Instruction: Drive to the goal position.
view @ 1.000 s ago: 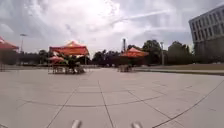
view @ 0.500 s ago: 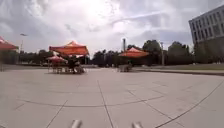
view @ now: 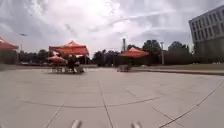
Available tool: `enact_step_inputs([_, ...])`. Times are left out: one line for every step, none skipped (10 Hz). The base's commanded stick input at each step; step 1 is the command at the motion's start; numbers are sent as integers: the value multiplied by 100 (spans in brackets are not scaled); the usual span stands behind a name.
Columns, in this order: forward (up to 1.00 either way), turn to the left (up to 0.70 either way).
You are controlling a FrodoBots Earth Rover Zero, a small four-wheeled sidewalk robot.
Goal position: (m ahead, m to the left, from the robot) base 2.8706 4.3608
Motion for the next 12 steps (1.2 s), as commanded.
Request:
enact_step_inputs([85,-2])
enact_step_inputs([85,-2])
enact_step_inputs([85,-2])
enact_step_inputs([85,-2])
enact_step_inputs([85,-2])
enact_step_inputs([85,-2])
enact_step_inputs([85,-2])
enact_step_inputs([85,-2])
enact_step_inputs([85,-2])
enact_step_inputs([85,-2])
enact_step_inputs([85,-2])
enact_step_inputs([85,-2])
